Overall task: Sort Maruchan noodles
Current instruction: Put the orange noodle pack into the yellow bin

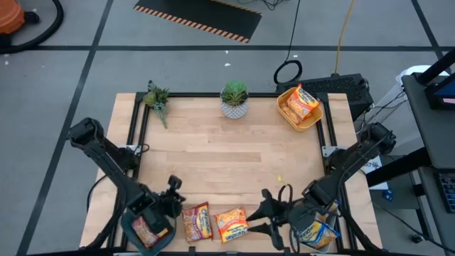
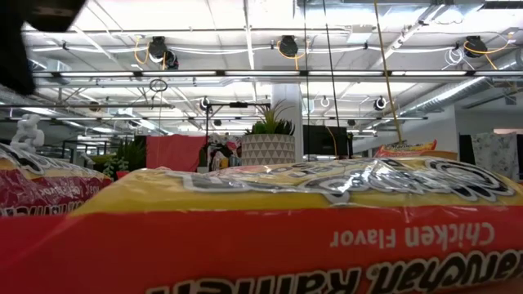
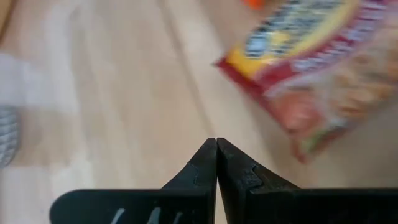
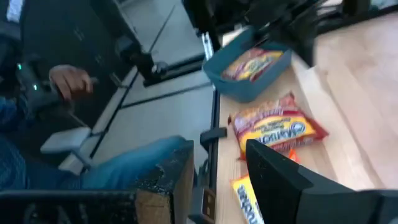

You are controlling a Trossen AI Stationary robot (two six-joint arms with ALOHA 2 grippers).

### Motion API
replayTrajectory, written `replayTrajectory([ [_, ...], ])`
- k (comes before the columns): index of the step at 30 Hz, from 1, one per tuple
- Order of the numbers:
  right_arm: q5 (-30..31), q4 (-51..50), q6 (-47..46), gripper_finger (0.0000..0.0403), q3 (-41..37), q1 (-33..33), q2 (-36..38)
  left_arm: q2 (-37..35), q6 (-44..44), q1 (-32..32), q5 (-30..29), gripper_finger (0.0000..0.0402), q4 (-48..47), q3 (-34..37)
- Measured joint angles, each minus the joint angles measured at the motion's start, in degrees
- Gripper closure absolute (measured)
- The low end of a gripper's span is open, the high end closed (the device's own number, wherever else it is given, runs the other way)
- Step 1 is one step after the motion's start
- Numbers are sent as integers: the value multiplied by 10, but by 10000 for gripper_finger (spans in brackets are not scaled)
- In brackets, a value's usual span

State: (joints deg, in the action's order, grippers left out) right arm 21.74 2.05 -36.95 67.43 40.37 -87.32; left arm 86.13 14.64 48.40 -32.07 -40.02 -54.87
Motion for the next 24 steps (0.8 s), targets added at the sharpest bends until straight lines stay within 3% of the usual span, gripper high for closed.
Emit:
replayTrajectory([
  [5,-33,-39,-9,264,3,-15,-6,0,-38,-61,-16,386,18,0],
  [12,-80,-88,-12,253,3,-43,-23,0,-115,-131,-16,385,112,-17],
  [16,-128,-85,-10,238,3,-66,-57,-1,-108,-157,-4,385,130,-66],
  [24,-135,-52,42,226,3,-107,-98,-1,-49,-160,39,385,148,-131],
])
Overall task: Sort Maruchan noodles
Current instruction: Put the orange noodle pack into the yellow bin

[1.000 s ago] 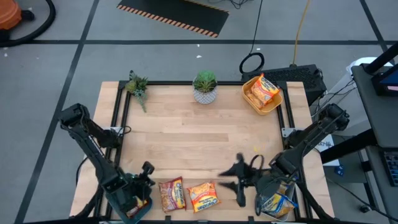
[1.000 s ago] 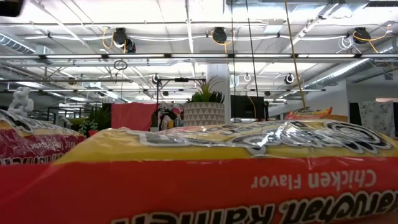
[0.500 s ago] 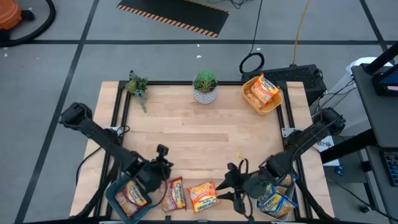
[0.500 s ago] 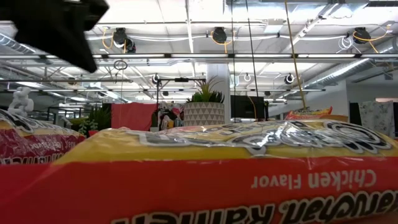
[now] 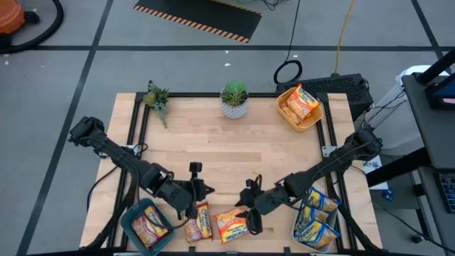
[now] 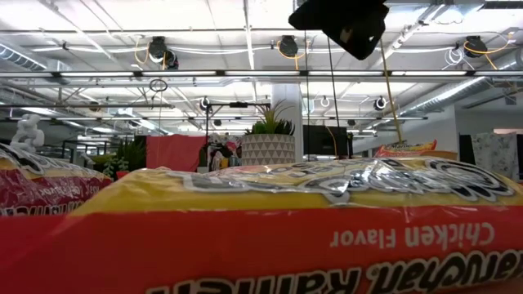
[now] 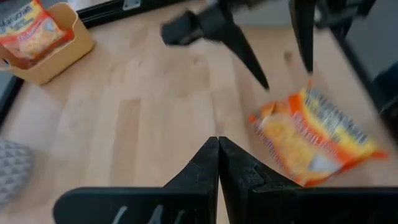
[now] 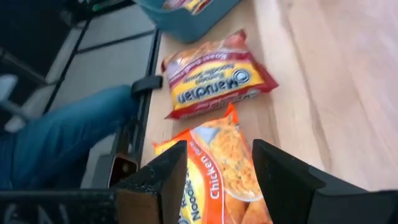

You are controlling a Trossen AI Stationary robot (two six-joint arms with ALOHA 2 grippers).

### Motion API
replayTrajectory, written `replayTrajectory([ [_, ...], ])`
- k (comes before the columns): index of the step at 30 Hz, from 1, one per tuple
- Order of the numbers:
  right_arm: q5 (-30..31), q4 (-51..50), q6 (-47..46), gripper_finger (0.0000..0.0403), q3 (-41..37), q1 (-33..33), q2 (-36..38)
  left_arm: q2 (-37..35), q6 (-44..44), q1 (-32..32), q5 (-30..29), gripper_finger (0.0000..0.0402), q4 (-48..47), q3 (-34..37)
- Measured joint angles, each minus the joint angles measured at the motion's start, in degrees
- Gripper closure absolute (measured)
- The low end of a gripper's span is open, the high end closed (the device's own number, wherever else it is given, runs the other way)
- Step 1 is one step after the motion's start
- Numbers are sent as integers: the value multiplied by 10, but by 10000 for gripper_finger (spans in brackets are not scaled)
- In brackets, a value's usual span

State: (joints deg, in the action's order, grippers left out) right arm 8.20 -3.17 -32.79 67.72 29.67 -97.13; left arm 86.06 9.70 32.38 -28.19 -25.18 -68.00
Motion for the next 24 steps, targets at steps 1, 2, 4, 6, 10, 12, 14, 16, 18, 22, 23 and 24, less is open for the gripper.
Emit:
replayTrajectory([
  [1,-10,0,14,226,0,-1,-3,0,16,3,1,385,7,-1],
  [2,-15,-1,29,226,0,0,-6,0,31,6,1,385,17,-1],
  [4,-25,-1,68,226,0,4,-15,0,40,17,1,385,23,-1],
  [6,-25,0,109,226,0,8,-29,0,38,29,2,385,22,-1],
  [10,-22,-3,156,226,0,7,-56,0,30,44,3,385,10,-1],
  [12,-20,-4,156,226,0,0,-62,0,29,49,2,385,5,-1],
  [14,-23,-8,156,226,0,-7,-65,0,35,55,3,385,4,-1],
  [16,-23,-23,156,226,0,-10,-69,0,37,61,3,385,5,-1],
  [18,-23,-50,164,226,0,-12,-69,0,38,65,3,385,4,-1],
  [22,-24,-114,196,226,0,-12,-68,0,38,72,2,385,4,-1],
  [23,-24,-127,200,226,0,-12,-69,0,39,73,2,385,4,-1],
  [24,-23,-135,200,226,0,-12,-69,0,39,75,2,385,4,-1],
])
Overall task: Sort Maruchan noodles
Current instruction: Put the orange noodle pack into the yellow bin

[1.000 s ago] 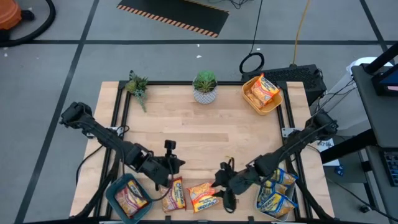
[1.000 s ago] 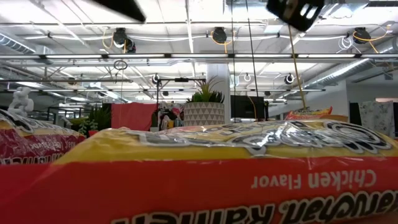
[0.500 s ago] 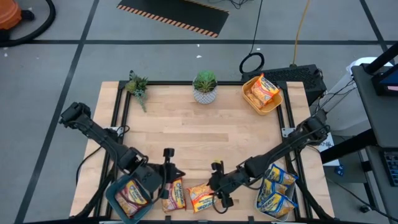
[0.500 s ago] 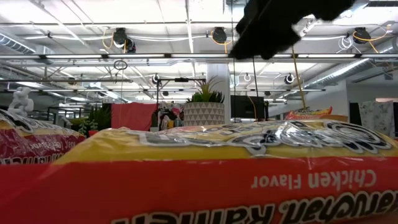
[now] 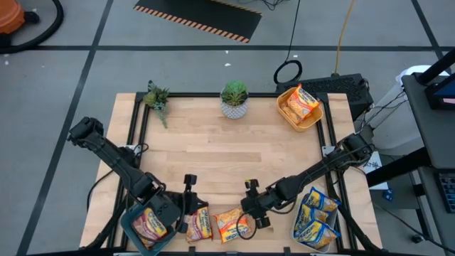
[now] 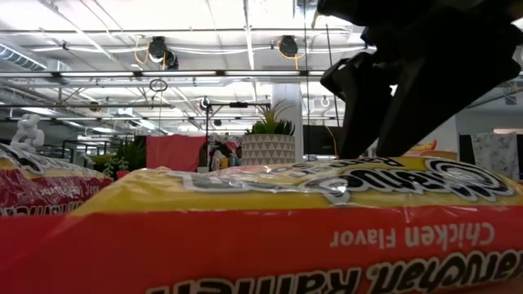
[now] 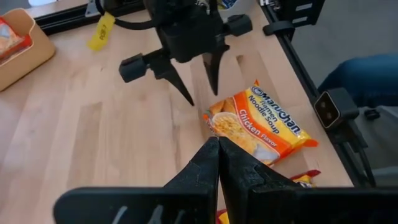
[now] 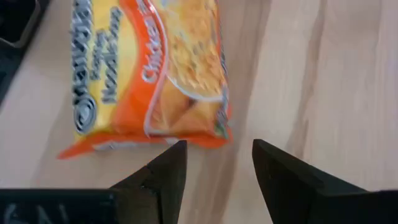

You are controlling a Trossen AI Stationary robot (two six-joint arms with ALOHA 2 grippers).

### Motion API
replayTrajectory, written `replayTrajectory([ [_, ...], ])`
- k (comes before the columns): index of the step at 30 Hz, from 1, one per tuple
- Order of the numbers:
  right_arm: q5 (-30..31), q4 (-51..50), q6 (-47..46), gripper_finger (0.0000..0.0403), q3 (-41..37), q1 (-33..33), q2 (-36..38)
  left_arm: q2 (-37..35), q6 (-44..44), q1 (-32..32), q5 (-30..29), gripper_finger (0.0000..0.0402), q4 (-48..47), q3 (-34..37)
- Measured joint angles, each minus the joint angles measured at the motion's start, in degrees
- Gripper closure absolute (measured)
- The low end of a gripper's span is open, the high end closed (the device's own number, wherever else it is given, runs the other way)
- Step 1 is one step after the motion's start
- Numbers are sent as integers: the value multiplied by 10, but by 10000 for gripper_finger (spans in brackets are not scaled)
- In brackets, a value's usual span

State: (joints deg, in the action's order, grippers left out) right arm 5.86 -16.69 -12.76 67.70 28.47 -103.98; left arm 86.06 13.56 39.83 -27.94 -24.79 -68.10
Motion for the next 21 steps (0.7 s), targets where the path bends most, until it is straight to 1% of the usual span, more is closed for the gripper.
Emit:
replayTrajectory([
  [3,0,-3,5,223,-1,-6,0,0,0,1,0,385,0,0],
  [6,0,0,15,206,-11,-14,0,0,2,2,0,385,0,0],
  [9,0,26,20,172,-27,-19,0,0,7,2,0,385,0,0],
  [12,0,60,40,135,-52,-19,0,0,20,1,0,385,0,0],
  [14,0,92,56,117,-71,-19,0,0,25,1,0,385,0,0],
  [17,-1,145,82,108,-104,-19,0,0,31,1,0,385,0,0],
  [21,-21,245,112,120,-149,-20,0,0,29,1,0,385,0,0],
])
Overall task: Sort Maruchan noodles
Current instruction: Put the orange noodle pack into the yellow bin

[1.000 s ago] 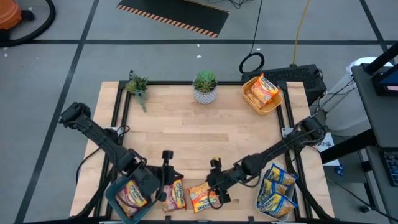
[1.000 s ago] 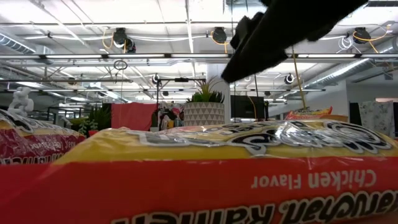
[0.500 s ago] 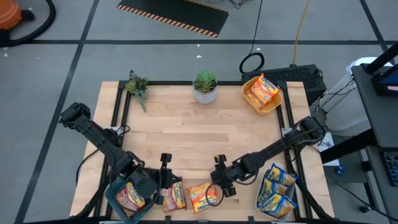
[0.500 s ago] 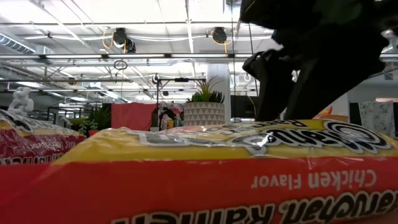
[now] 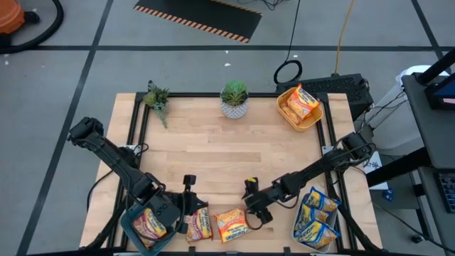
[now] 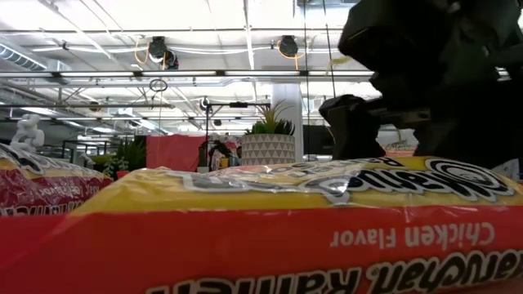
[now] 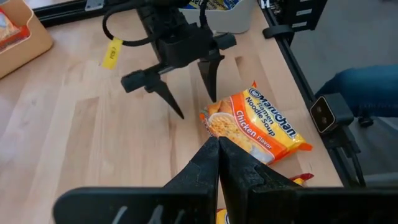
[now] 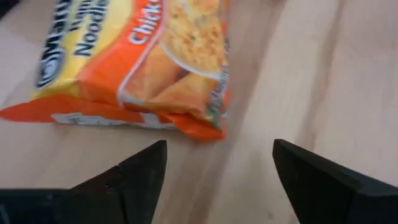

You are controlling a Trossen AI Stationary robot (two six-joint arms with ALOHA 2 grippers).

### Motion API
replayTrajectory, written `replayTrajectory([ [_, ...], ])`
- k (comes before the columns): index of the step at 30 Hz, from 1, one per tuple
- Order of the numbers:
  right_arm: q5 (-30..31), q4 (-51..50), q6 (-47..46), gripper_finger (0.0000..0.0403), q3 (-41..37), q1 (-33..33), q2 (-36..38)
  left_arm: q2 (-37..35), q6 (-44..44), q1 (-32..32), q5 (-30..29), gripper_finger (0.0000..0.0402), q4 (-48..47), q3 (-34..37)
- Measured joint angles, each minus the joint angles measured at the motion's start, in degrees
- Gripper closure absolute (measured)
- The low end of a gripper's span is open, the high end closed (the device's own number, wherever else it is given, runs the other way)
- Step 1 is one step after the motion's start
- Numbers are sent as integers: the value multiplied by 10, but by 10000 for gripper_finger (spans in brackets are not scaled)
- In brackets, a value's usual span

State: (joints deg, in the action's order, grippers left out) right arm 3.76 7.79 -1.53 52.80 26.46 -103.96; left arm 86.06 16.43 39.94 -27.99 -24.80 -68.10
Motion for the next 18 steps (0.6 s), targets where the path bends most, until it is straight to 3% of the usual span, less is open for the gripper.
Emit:
replayTrajectory([
  [12,-40,165,27,197,-64,-5,-1,0,-12,-2,0,385,4,0],
  [18,-53,245,39,217,-64,-5,-56,0,-18,-2,-1,385,11,0],
])
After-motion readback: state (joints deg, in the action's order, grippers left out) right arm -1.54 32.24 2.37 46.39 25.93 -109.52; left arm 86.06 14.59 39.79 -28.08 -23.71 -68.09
